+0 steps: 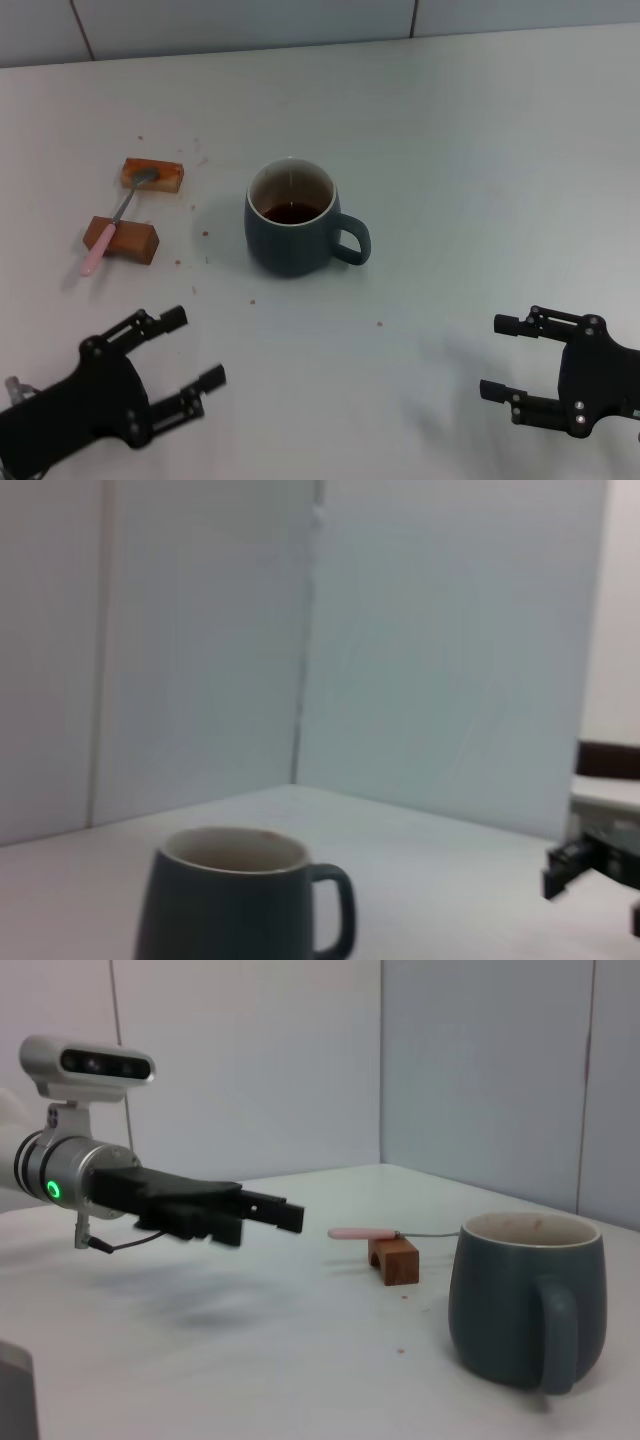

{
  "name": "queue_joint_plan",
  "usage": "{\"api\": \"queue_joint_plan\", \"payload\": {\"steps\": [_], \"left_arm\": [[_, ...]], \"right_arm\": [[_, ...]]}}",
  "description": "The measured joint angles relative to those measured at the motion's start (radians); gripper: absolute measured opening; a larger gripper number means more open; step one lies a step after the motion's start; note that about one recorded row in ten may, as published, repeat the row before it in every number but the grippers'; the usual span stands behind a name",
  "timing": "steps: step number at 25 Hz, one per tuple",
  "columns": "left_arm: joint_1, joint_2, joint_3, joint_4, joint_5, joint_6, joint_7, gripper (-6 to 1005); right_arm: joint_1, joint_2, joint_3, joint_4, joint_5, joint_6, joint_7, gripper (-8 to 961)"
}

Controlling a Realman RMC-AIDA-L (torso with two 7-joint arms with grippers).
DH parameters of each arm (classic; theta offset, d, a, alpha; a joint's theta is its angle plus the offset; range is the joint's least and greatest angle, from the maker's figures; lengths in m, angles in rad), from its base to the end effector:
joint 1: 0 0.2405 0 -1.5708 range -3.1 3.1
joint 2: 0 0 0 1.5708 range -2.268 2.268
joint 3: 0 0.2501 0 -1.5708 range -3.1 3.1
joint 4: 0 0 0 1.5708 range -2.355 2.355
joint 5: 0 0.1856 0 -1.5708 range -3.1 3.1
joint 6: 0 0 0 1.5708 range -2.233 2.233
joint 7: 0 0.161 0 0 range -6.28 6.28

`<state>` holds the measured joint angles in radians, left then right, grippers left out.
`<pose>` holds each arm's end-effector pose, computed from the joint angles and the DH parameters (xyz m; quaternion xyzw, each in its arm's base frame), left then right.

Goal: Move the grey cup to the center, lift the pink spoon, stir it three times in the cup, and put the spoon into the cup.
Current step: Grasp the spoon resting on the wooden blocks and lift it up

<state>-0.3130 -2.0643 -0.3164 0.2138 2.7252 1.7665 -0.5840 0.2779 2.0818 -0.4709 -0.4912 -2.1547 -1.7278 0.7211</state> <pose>-0.2950 0.1947 -0.0371 -0.8950 -0.1700 -0.3453 0.2256 0.3019 0.2083 -0.0250 -0.9479 0.0948 0.2498 0.1737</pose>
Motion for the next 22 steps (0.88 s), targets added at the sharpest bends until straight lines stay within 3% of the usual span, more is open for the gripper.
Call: {"api": "queue_joint_plan", "payload": {"steps": [4, 5, 13, 17, 19, 22], "left_arm": [[-0.002, 0.002, -0.027, 0.003, -0.051, 0.007, -0.148, 766], [-0.007, 0.010, -0.051, 0.007, -0.086, 0.008, -0.299, 766], [0.002, 0.040, -0.146, 0.009, -0.197, 0.004, -0.906, 765], [0.028, 0.033, -0.222, 0.007, -0.206, -0.008, -1.105, 764], [0.028, 0.033, -0.222, 0.007, -0.206, -0.008, -1.105, 764], [0.051, 0.018, -0.257, -0.004, -0.207, -0.041, -1.232, 763]], "right_arm": [[0.001, 0.001, 0.000, 0.002, 0.010, -0.002, 0.000, 720], [0.001, 0.001, 0.000, 0.002, 0.011, -0.003, 0.000, 720], [0.008, -0.002, 0.001, 0.002, 0.019, -0.007, 0.000, 720], [0.013, -0.002, 0.001, -0.004, 0.020, -0.009, 0.000, 721], [0.014, -0.003, 0.002, -0.005, 0.020, -0.010, 0.000, 721], [0.015, -0.004, 0.002, -0.008, 0.020, -0.011, 0.000, 721]]}}
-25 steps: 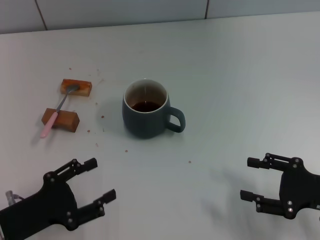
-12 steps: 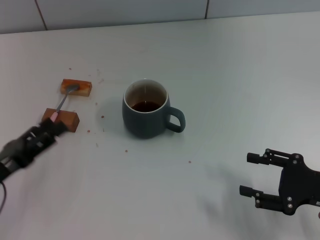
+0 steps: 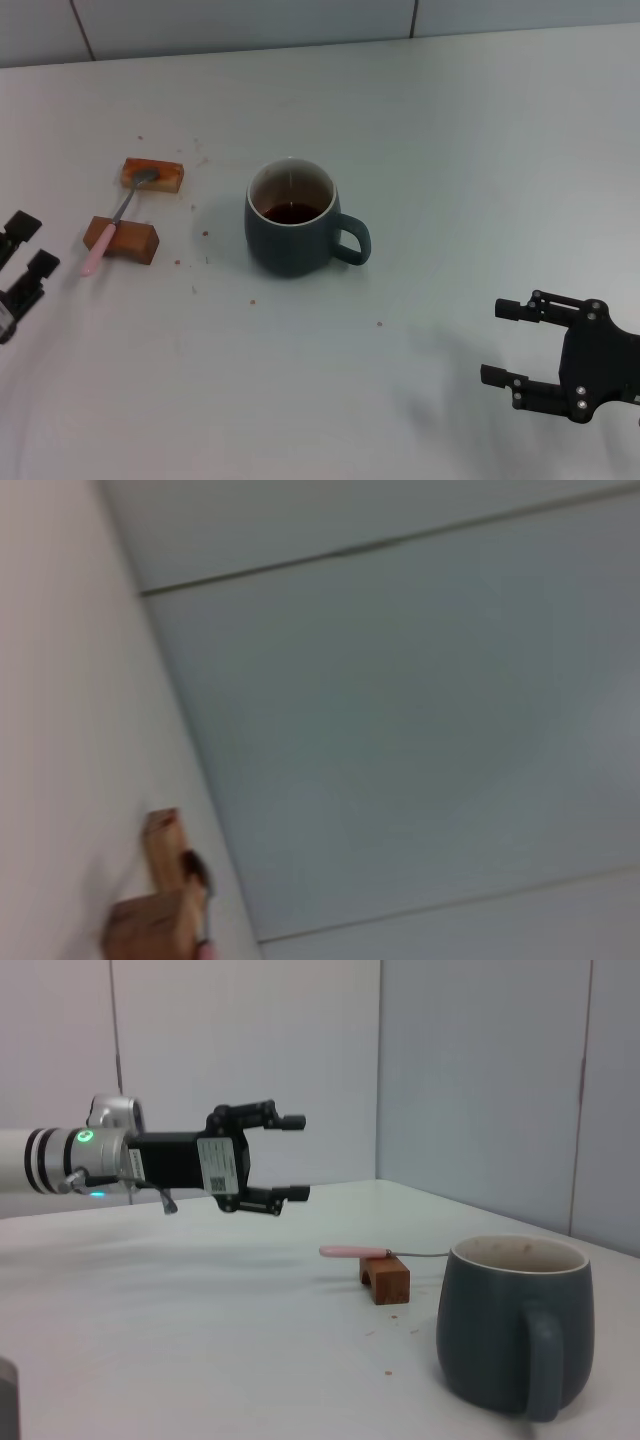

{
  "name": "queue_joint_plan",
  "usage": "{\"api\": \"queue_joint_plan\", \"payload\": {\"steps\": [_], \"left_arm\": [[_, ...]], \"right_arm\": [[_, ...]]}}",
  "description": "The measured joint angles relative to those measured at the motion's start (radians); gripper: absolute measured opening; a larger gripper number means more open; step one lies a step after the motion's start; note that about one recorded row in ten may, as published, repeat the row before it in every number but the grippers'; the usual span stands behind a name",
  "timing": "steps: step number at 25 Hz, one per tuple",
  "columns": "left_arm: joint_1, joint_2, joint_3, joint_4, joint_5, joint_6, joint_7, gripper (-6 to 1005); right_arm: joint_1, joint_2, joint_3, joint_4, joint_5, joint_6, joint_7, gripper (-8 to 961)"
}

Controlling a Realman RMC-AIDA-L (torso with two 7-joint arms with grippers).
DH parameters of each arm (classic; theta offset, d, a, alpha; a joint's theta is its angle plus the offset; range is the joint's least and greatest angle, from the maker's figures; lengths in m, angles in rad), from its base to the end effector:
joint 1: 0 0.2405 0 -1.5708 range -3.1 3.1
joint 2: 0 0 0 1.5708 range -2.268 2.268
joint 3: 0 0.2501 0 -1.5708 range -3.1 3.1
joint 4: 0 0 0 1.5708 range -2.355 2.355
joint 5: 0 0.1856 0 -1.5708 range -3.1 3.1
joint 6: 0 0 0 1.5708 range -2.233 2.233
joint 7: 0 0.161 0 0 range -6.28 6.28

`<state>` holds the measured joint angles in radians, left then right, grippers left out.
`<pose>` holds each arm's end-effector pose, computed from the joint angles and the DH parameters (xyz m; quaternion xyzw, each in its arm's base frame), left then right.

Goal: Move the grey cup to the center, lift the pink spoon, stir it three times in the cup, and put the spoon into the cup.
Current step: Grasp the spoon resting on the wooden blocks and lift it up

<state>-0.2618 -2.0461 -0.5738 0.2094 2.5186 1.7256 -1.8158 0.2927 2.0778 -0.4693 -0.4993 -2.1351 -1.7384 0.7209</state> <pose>-0.3275 0.2207 0.0172 -0.5192 -0.6324 -0.5557 0.1469 0.2977 0.2154 -0.0202 -0.9462 0.0825 0.2562 0.1798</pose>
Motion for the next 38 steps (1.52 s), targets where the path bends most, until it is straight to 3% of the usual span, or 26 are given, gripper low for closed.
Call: {"api": "queue_joint_plan", "payload": {"steps": [1, 4, 19, 38], "left_arm": [[0.011, -0.013, -0.008, -0.006, 0.001, -0.035, -0.063, 763], [0.029, -0.019, -0.003, -0.049, 0.006, -0.086, -0.103, 763], [0.067, -0.022, -0.014, -0.141, 0.002, -0.215, -0.127, 760], [0.054, -0.022, -0.015, -0.206, 0.002, -0.318, -0.143, 757]], "right_arm": [[0.000, 0.000, 0.000, 0.000, 0.000, 0.000, 0.000, 721], [0.000, -0.001, 0.000, 0.000, 0.000, -0.001, 0.000, 721], [-0.004, -0.002, 0.001, -0.016, 0.000, -0.015, 0.008, 718], [0.000, -0.002, 0.002, -0.016, 0.002, -0.017, 0.009, 719]]}}
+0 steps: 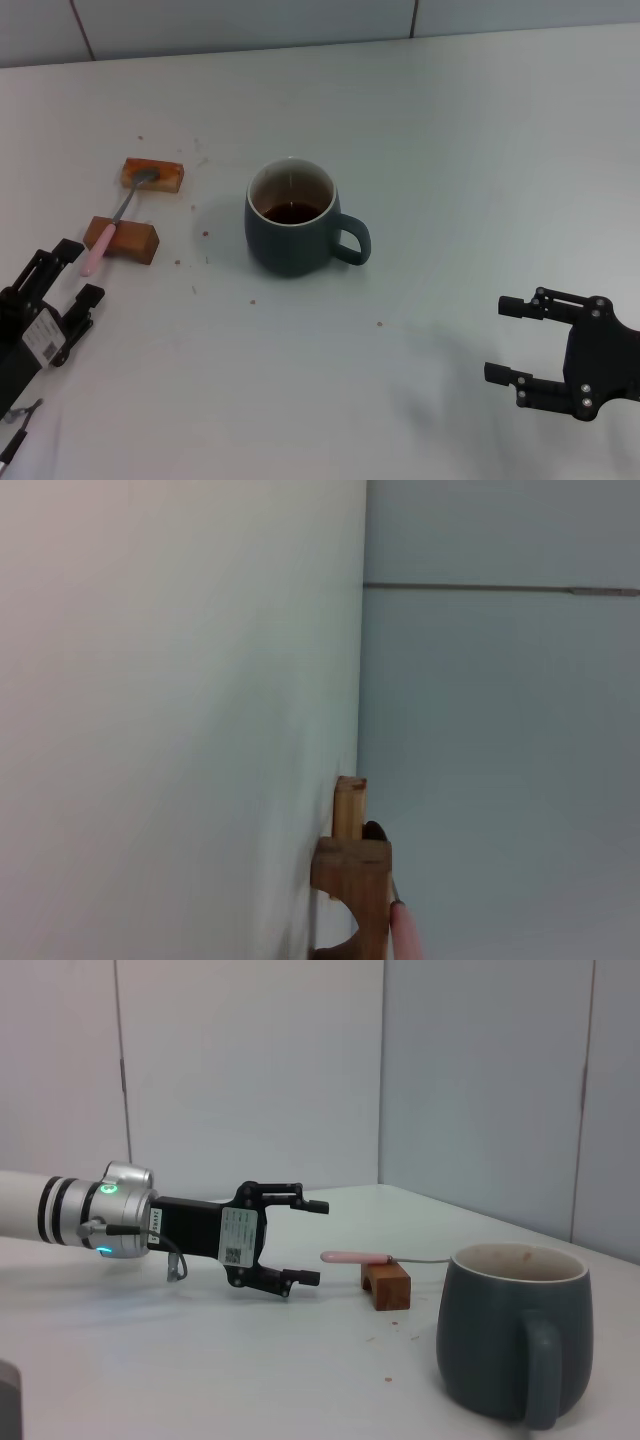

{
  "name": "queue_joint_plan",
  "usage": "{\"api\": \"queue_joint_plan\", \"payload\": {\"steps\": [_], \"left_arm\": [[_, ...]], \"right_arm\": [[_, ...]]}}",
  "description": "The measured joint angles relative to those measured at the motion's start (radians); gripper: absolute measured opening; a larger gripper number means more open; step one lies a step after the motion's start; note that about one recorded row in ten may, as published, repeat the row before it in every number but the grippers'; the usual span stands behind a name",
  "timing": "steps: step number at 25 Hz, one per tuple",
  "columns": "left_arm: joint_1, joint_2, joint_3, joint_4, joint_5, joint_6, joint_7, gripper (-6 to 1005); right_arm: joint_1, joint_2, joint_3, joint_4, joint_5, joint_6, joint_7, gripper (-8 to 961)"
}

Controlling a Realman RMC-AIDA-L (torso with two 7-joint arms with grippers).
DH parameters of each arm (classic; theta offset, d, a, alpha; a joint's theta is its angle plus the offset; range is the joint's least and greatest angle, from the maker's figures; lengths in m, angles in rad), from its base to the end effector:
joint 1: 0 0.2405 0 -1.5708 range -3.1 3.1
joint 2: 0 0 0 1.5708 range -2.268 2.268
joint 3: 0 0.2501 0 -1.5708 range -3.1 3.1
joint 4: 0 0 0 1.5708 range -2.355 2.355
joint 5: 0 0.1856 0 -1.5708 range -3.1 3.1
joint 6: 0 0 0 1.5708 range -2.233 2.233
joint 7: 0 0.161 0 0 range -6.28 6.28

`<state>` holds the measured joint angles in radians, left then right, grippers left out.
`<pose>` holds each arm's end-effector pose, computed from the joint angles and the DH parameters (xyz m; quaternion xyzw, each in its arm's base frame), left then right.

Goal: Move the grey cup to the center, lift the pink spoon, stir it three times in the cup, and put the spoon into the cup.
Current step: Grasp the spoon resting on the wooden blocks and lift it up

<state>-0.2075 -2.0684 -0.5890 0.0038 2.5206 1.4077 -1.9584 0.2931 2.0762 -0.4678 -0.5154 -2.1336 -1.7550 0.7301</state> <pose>-0.3411 0.2233 -0.0289 -0.3781 -0.7412 -0.5386 0.1329 0.2966 0.2160 -0.0166 -0.9462 0.0790 0.2580 0.1787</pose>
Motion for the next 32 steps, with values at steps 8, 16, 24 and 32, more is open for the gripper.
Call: {"api": "queue_joint_plan", "payload": {"steps": [8, 16, 24, 32], "left_arm": [[-0.024, 0.000, -0.003, -0.006, 0.000, -0.015, 0.008, 756], [-0.041, -0.001, -0.011, -0.007, 0.000, -0.035, 0.012, 755], [-0.058, -0.001, -0.017, -0.007, 0.000, -0.053, 0.020, 753], [-0.065, -0.001, -0.025, -0.018, 0.000, -0.075, 0.023, 752]], "right_arm": [[0.000, -0.001, 0.000, 0.000, 0.000, 0.000, 0.000, 719], [0.000, -0.001, 0.000, 0.000, 0.000, 0.000, 0.000, 719], [0.000, -0.001, 0.000, 0.000, 0.000, 0.001, 0.001, 719], [0.003, -0.001, 0.000, 0.000, 0.000, 0.001, 0.002, 719]]}}
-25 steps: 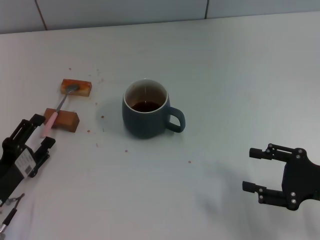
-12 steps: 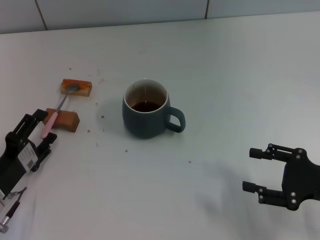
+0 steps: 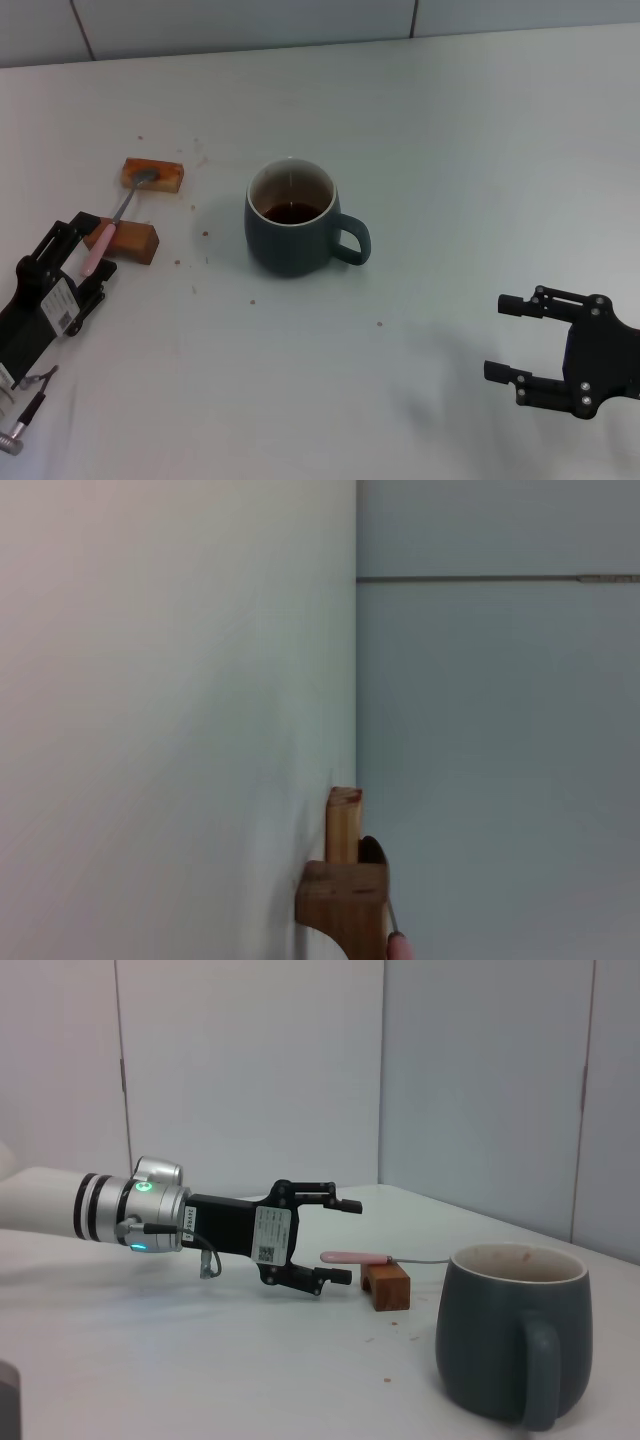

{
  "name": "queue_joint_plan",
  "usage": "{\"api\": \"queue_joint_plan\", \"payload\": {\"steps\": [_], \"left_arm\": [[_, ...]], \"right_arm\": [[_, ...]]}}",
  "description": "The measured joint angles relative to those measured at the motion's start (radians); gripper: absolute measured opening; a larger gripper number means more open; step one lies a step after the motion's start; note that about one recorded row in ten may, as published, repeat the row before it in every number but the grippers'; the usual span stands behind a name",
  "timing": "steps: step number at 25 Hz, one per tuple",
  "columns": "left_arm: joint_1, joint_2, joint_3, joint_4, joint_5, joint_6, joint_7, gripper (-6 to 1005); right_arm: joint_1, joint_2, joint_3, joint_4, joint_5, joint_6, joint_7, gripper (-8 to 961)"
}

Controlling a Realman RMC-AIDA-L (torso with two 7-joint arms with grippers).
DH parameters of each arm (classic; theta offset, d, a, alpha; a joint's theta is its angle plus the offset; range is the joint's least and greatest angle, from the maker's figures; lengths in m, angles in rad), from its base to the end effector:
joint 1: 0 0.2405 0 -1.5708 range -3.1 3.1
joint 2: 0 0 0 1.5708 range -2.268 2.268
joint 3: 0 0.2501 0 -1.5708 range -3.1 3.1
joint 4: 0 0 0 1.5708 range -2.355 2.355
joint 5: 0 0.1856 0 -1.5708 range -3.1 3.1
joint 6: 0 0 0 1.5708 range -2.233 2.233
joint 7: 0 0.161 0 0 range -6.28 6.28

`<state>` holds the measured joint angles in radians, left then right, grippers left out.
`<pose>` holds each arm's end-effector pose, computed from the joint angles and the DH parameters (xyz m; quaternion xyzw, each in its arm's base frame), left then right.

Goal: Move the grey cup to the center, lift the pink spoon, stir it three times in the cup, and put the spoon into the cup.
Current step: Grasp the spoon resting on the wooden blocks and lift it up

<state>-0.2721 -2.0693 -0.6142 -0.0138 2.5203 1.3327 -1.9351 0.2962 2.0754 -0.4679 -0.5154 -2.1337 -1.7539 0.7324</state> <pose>-0.3342 0.2485 -0.0325 -0.3899 -0.7371 -0.5332 0.1428 0.2963 0.2170 -0.0164 -0.9464 0.0787 0.2577 0.1783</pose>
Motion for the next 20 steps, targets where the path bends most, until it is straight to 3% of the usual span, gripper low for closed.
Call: {"api": "queue_joint_plan", "payload": {"steps": [13, 20], "left_arm": [[-0.007, 0.001, -0.003, 0.000, 0.000, -0.018, 0.000, 750], [-0.007, 0.002, -0.003, 0.000, 0.000, -0.032, -0.006, 563]], "right_arm": [[0.007, 0.000, 0.000, 0.003, 0.000, 0.004, 0.002, 718], [0.012, 0.000, 0.000, 0.007, 0.001, 0.005, 0.002, 718]]}}
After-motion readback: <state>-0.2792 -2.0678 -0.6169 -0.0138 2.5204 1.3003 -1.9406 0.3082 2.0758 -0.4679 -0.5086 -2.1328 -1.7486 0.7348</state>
